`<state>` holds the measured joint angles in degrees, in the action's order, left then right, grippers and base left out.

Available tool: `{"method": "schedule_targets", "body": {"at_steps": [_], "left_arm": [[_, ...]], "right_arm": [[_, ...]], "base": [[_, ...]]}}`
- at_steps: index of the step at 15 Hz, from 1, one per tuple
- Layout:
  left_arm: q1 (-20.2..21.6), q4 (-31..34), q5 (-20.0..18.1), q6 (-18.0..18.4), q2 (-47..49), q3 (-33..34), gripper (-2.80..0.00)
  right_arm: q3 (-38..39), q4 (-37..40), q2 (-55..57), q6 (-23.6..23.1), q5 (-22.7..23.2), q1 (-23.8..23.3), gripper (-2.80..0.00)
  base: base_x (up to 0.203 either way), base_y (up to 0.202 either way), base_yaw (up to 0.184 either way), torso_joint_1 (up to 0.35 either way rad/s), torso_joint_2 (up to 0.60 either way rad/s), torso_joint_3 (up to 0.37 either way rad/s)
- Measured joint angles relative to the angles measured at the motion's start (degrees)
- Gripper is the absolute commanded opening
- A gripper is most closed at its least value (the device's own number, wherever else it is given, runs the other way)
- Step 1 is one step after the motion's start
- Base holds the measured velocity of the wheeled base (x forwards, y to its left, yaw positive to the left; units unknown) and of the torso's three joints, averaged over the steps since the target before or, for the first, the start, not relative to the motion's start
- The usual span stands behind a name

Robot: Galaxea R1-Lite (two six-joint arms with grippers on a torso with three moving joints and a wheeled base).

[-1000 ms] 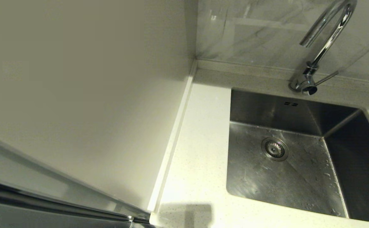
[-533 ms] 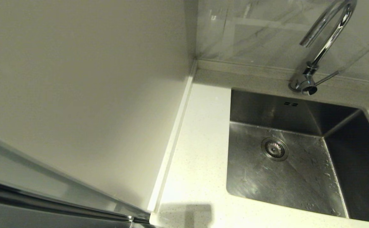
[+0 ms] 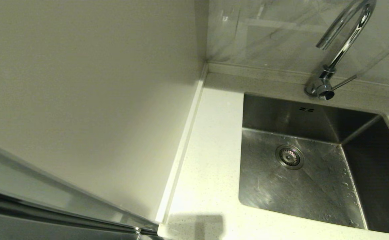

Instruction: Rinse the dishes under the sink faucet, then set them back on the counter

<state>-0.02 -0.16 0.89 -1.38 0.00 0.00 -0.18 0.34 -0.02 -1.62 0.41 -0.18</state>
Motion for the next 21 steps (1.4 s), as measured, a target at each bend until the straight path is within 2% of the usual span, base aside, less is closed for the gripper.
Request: {"method": "schedule_targets", "body": {"at_steps": [21], "left_arm": [[0.02,0.00,-0.02,0.00,0.00,0.00,-2.80]], "right_arm": [[0.00,0.01,0.00,0.00,0.02,0.00,-2.80]], "base": [[0.000,0.000,0.000,0.000,0.00,0.000]]}}
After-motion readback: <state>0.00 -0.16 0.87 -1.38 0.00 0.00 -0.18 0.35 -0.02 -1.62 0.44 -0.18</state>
